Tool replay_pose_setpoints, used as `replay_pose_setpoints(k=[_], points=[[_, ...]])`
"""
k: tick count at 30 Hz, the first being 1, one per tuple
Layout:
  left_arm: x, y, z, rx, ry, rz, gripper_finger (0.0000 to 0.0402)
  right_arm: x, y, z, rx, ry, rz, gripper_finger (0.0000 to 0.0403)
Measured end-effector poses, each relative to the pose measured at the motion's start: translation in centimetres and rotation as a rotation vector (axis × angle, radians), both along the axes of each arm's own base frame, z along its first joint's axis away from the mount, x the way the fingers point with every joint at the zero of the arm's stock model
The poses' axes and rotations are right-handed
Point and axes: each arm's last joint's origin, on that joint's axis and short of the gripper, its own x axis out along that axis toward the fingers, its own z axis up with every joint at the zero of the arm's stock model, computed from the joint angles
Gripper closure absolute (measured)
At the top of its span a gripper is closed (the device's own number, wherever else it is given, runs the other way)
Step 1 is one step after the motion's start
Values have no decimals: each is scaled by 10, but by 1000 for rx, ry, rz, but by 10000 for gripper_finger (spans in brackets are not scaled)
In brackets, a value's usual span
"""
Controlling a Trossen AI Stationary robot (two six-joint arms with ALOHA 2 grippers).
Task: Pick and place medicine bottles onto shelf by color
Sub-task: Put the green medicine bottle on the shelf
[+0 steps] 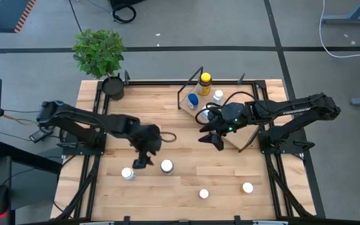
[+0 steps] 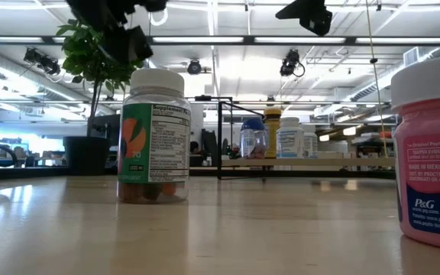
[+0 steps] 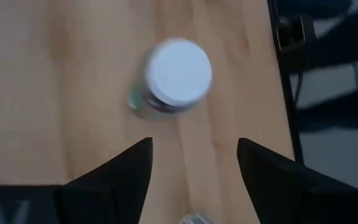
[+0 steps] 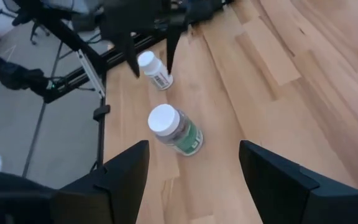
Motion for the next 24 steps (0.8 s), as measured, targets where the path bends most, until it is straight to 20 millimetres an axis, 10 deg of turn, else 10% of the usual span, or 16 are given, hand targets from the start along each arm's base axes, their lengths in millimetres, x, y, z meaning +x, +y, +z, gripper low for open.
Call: replay_pose_setpoints(k=[24], points=[[70,-26,-91,-146,52,-34,234,0,-1,0,-37,-9,5,146]])
